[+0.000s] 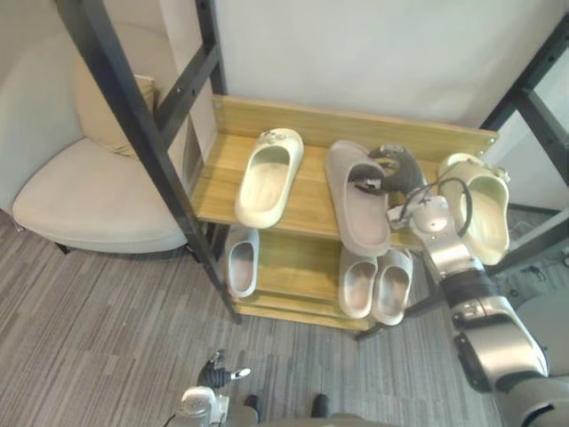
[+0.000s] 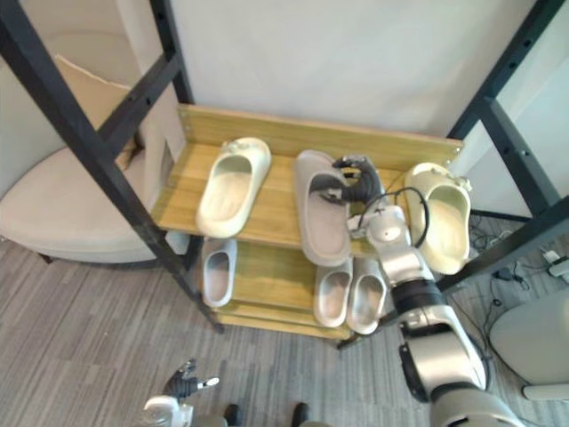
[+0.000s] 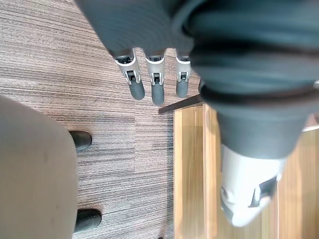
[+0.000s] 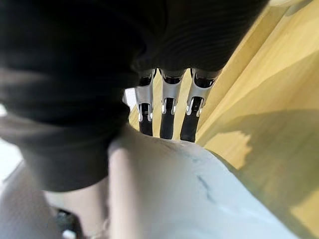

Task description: Organize the slippers on the shoe rack

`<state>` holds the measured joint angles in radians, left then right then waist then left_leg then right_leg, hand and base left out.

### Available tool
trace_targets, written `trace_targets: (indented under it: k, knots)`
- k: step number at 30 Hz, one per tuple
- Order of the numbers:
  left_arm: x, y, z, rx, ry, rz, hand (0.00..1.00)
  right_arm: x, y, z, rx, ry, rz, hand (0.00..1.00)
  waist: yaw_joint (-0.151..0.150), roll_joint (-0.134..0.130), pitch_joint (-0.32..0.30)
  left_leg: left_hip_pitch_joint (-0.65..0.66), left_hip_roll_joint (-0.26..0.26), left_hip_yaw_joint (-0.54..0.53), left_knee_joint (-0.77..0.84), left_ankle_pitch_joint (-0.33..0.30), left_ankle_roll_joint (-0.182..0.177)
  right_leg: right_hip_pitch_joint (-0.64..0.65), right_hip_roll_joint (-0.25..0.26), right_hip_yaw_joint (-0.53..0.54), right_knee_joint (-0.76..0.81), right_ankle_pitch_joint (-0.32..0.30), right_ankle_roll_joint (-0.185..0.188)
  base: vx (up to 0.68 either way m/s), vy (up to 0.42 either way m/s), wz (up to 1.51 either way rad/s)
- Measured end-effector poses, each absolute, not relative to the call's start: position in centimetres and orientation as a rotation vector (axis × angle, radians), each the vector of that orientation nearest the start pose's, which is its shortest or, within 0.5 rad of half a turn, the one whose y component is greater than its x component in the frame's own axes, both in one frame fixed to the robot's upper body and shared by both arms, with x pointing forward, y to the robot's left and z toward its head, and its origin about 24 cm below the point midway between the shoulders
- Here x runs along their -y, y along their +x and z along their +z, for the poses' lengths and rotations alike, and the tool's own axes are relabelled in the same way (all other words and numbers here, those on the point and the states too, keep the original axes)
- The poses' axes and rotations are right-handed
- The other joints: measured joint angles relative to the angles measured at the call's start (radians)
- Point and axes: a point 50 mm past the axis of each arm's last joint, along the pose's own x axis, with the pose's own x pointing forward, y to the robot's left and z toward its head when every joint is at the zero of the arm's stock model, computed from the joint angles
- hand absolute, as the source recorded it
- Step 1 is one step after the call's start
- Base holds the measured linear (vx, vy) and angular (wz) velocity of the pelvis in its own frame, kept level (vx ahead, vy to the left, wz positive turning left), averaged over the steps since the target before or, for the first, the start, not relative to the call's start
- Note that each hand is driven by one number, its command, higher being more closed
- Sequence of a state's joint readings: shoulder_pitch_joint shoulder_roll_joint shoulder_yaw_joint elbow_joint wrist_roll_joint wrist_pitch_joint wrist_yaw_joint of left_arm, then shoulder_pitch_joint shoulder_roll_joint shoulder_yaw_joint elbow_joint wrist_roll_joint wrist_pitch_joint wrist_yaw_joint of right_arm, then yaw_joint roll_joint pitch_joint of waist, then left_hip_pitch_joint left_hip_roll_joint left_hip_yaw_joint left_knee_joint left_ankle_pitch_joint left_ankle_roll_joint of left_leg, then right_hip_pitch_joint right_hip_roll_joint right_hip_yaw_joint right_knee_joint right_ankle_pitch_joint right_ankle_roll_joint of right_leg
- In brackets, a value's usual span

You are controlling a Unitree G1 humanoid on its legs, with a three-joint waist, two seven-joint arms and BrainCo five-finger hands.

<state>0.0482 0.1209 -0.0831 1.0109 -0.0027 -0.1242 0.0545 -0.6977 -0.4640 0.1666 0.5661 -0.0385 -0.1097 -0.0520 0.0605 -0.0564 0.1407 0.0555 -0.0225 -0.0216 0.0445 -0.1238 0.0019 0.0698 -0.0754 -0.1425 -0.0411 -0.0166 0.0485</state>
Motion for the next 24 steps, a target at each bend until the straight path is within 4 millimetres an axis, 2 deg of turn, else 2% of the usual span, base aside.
trace_targets:
  k: [4, 15, 18, 24]
  knots:
    - [-18.7, 12.6, -14.9, -0.934, 0.170, 0.034, 0.00, 19.7, 37.1, 15.2, 0.246, -0.554, 0.024, 1.00, -0.001, -0.001, 0.001, 0.010, 0.001, 0.010, -0.007, 0.000, 0.000, 0.002, 0.000, 0.011, 0.001, 0.000, 0.000, 0.00, 0.000, -0.07]
    - [-18.7, 12.5, -14.9, -0.937, 0.170, 0.032, 0.00, 18.0, 33.0, 15.0, 0.367, -0.498, 0.138, 1.00, -0.014, -0.001, 0.001, 0.015, -0.001, 0.009, -0.002, -0.001, 0.001, 0.006, -0.004, 0.011, 0.005, -0.003, 0.004, 0.00, 0.000, 0.00]
    - [-18.7, 12.4, -14.9, -0.940, 0.171, 0.030, 0.00, 17.6, 31.9, 15.8, 0.432, -0.486, 0.148, 1.00, -0.023, -0.001, 0.001, 0.016, -0.001, 0.009, 0.004, -0.001, 0.001, 0.010, -0.006, 0.012, 0.006, -0.003, 0.005, -0.02, -0.008, 0.00]
    - [-18.7, 12.2, -15.1, -0.952, 0.166, 0.018, 0.00, 17.2, 29.1, 19.0, 0.642, -0.385, 0.149, 1.00, -0.036, 0.003, -0.002, 0.027, 0.000, 0.011, 0.012, -0.001, 0.001, 0.016, -0.011, 0.016, 0.020, -0.004, 0.006, -0.05, -0.009, -0.02]
